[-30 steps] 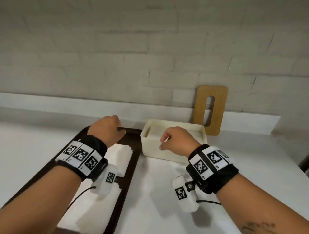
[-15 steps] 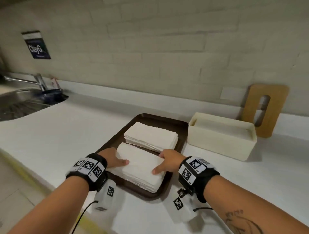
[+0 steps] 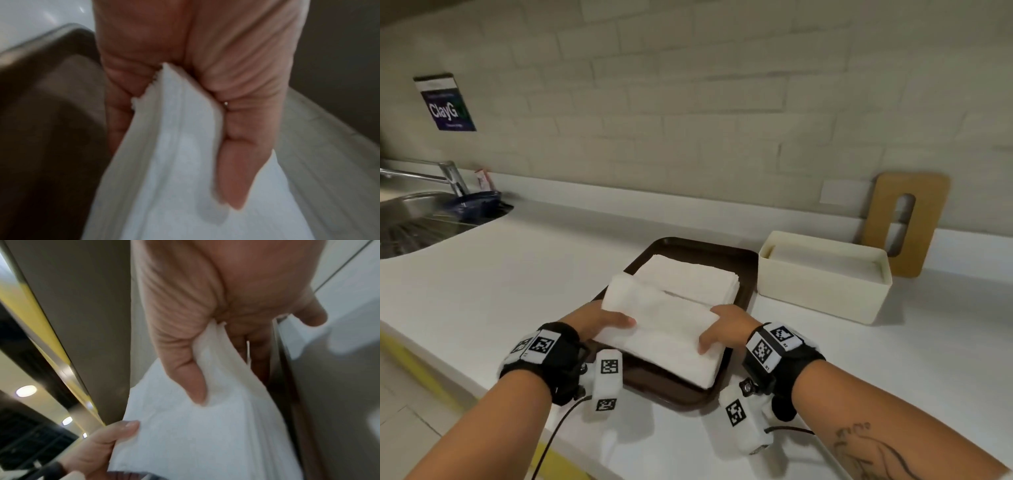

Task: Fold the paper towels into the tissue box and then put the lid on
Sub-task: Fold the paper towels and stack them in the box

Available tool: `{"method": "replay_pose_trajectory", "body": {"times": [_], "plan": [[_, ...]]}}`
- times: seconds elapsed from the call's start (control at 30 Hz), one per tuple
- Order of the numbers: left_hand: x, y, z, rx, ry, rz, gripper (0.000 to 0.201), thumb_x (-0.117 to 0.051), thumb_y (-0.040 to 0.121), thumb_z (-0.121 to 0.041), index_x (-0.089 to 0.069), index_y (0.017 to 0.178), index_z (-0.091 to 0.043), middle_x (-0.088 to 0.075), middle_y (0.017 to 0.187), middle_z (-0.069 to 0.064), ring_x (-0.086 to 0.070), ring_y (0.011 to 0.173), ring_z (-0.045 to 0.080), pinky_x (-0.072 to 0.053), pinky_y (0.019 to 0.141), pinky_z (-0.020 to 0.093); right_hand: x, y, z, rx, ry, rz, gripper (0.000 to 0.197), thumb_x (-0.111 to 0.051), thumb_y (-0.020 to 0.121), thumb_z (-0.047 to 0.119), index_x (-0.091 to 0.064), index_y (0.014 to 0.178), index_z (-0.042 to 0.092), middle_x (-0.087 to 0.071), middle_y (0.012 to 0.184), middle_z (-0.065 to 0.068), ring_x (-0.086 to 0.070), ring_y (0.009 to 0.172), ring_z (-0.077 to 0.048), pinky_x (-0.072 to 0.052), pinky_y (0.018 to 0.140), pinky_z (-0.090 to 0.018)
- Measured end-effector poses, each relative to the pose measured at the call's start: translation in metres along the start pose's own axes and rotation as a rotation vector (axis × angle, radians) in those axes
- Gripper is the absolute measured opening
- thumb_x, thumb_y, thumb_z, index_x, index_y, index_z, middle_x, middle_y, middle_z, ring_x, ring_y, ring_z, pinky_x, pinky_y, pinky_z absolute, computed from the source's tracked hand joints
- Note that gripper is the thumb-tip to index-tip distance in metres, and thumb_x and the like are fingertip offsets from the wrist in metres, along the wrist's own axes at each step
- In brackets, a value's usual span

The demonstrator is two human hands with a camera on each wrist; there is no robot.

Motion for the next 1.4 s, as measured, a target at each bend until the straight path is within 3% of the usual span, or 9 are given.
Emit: {"method": "replay_pose_trajectory", "body": {"times": [0.1,0.2,0.3,0.4,0.53,0.7,0.87,1.1,1.4], "plan": [[-0.016,-0.010,-0.039,-0.134,-0.145,0.106,0.073,-0.086,0.040,-0.015,-0.062,0.108,-0.003,-0.074,0.095,0.016,-0.068,0.088,0.035,-0.055,0.082,0.045,0.037,-0.016,-0.006,0.102,0.338,-0.142,0.049,-0.078,0.063,0.005,-0.059,0.107,0.012,-0.063,0.113,-0.010,-0.060,0.106,-0.028,-0.049,0.095,-0.043],[-0.046,-0.019,-0.087,-0.264,-0.264,0.186,0.043,-0.073,0.064,0.001,-0.062,0.106,-0.002,-0.073,0.095,0.014,-0.072,0.079,0.027,-0.059,0.067,0.034,0.063,-0.042,-0.030,0.148,0.914,-0.185,0.058,-0.075,0.065,-0.006,-0.051,0.115,0.011,-0.062,0.117,-0.015,-0.061,0.106,-0.030,-0.052,0.090,-0.047],[-0.097,-0.026,-0.123,-0.350,-0.328,0.327,0.040,-0.067,0.066,0.000,-0.063,0.106,-0.005,-0.072,0.104,0.014,-0.072,0.086,0.025,-0.059,0.072,0.032,0.073,-0.068,-0.048,0.221,1.205,-0.088,0.050,-0.067,0.064,0.003,-0.058,0.112,0.012,-0.073,0.103,-0.009,-0.071,0.090,-0.024,-0.057,0.077,-0.046],[-0.141,-0.025,-0.140,-0.409,-0.351,0.409,0.051,-0.073,0.061,-0.010,-0.062,0.111,-0.007,-0.071,0.109,0.012,-0.069,0.095,0.025,-0.058,0.076,0.033,0.092,-0.093,-0.073,0.227,1.128,-0.122,0.042,-0.071,0.059,0.010,-0.062,0.100,0.016,-0.076,0.086,-0.001,-0.073,0.076,-0.017,-0.060,0.062,-0.038],[-0.186,-0.022,-0.146,-0.501,-0.256,0.356,0.056,-0.075,0.065,-0.011,-0.057,0.118,-0.012,-0.069,0.112,0.008,-0.066,0.103,0.024,-0.054,0.082,0.033,0.140,-0.128,-0.131,0.178,1.048,-0.412,0.084,-0.087,0.029,0.013,-0.062,0.109,0.007,-0.075,0.096,-0.006,-0.072,0.087,-0.020,-0.058,0.065,-0.028],[-0.245,-0.021,-0.128,-0.551,-0.219,0.326,0.053,-0.070,0.057,0.008,-0.059,0.100,-0.021,-0.074,0.085,-0.009,-0.067,0.083,0.001,-0.052,0.064,0.012,0.177,-0.178,-0.164,0.166,0.764,-0.707,0.051,-0.072,0.064,-0.009,-0.059,0.106,0.019,-0.069,0.100,0.002,-0.064,0.093,-0.016,-0.053,0.071,-0.016],[-0.282,-0.004,-0.095,-0.430,-0.153,0.334,0.059,-0.053,0.069,0.022,-0.048,0.109,-0.021,-0.060,0.094,0.002,-0.058,0.085,0.017,-0.046,0.066,0.023,0.165,-0.182,-0.207,-0.014,0.645,-0.696,0.047,-0.059,0.058,0.003,-0.050,0.096,0.027,-0.059,0.091,-0.006,-0.059,0.082,-0.022,-0.047,0.067,-0.034],[-0.287,-0.001,-0.101,-0.458,-0.203,0.275,0.044,-0.055,0.062,0.011,-0.058,0.089,-0.024,-0.065,0.091,0.005,-0.059,0.091,0.023,-0.047,0.080,0.032,0.186,-0.187,-0.200,0.059,0.559,-0.816,0.033,-0.051,0.072,-0.016,-0.050,0.077,0.017,-0.049,0.069,0.000,-0.045,0.062,-0.012,-0.033,0.052,-0.017],[-0.289,0.000,-0.102,-0.522,0.031,0.342,0.051,-0.072,0.072,0.005,-0.055,0.097,-0.035,-0.065,0.100,-0.012,-0.059,0.094,0.001,-0.049,0.088,0.027,0.178,-0.177,-0.217,-0.071,0.618,-0.732,0.050,-0.063,0.057,0.000,-0.048,0.098,0.025,-0.055,0.098,-0.005,-0.055,0.085,-0.019,-0.045,0.069,-0.030]]}}
Point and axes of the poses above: each hand's wrist, its own y-axis towards the middle knuckle, its own x-axis out of the back of the hand, z = x × y, the point moved 10 cm from there along y, towards the middle knuckle
